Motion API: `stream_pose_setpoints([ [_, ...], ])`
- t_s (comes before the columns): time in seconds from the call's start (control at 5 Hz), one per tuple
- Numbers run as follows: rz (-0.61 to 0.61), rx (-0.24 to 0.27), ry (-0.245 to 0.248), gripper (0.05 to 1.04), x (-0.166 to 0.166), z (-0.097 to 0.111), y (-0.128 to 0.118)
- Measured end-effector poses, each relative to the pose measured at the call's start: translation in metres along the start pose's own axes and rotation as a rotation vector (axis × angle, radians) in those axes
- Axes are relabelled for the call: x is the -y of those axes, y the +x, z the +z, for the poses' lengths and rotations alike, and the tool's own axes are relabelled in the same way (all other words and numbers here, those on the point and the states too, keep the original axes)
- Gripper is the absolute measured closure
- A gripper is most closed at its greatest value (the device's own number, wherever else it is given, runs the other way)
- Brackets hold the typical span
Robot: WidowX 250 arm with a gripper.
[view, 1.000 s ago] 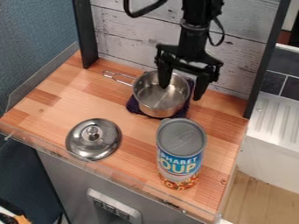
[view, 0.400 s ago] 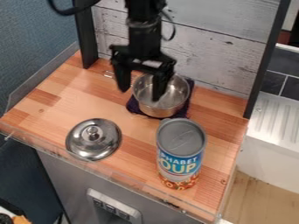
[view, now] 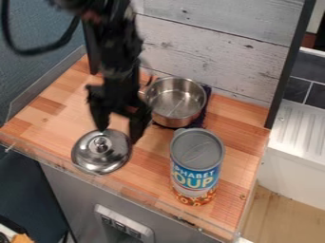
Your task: Cover the silver pot with the silver pot lid
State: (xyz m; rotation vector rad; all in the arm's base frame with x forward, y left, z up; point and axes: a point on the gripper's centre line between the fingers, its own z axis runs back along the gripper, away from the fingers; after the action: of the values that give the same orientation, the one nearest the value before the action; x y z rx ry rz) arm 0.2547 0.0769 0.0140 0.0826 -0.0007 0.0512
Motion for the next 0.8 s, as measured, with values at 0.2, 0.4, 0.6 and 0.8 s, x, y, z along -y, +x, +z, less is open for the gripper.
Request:
stream_pose_setpoints([
  [0.2,-0.033,0.032,0.040,0.083,-0.0097,-0.0125,-0.0097],
  [0.4,-0.015,0.055,0.041,0.083,-0.0129,-0.0123,-0.0065],
  [0.6,-0.005,0.048,0.027,0.083,-0.0156,-0.0160,-0.0063],
  [0.8,0.006,0.042,0.023,0.134,-0.0157,-0.0180,-0.0054],
])
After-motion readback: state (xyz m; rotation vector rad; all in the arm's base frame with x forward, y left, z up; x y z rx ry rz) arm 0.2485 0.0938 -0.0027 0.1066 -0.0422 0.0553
